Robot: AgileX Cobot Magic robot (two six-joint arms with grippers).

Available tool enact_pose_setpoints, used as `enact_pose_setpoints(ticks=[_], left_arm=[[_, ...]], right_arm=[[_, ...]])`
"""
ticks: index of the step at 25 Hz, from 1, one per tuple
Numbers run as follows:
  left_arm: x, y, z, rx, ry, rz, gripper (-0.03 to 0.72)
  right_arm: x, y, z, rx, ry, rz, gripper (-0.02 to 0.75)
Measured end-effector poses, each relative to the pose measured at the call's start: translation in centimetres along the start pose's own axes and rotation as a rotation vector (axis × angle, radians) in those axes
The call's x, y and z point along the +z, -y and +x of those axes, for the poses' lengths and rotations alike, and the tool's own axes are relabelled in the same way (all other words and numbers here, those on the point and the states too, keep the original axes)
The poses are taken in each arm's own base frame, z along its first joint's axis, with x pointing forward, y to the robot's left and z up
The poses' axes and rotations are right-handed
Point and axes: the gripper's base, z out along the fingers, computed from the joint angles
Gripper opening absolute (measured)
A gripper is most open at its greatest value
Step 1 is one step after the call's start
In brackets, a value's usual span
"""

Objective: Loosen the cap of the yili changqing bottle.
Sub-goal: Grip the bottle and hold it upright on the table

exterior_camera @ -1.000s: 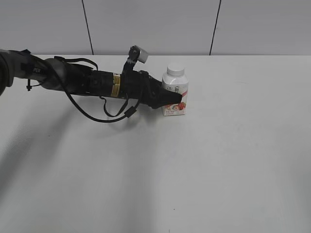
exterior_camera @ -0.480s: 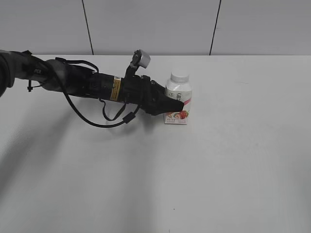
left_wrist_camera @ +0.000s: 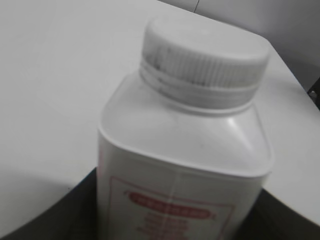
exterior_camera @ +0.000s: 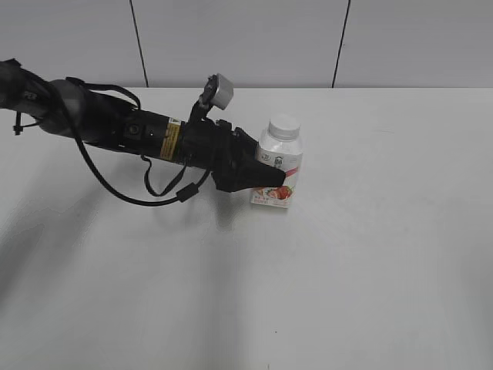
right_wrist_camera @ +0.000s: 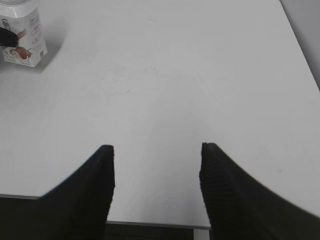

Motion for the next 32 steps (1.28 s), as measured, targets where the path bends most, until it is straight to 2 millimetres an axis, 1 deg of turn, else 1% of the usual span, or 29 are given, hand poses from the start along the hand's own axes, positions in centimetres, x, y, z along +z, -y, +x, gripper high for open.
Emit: enact_pose_setpoints(ticks=[4,10,19,23,26,32], left_arm=[[-0.5,1.4,0.8,0.053,0.049,-0.068,0.431],[-0.2,2.1,2.1,0.116,0.132,-0.178,0.43],[-0.2,2.1,2.3,0.117,0.188,-0.26,0.43],[-0.1,2.0,3.0,0.107,0.19,-0.278,0.429],[0.3,1.8,4.0,0.088,0.188,-0.289,0.429],[0.3,1.8,4.2,0.085,0.196,-0.29,0.428]], right_arm=[[0.0,0.0,0.0,0.0,0.001,0.0,0.439],[0.0,0.0,0.0,0.0,0.001,0.0,0.439],[0.0,0.0,0.0,0.0,0.001,0.0,0.439],[0.0,0.0,0.0,0.0,0.001,0.0,0.439],[0.0,0.0,0.0,0.0,0.001,0.0,0.439],[0.0,0.0,0.0,0.0,0.001,0.0,0.439]])
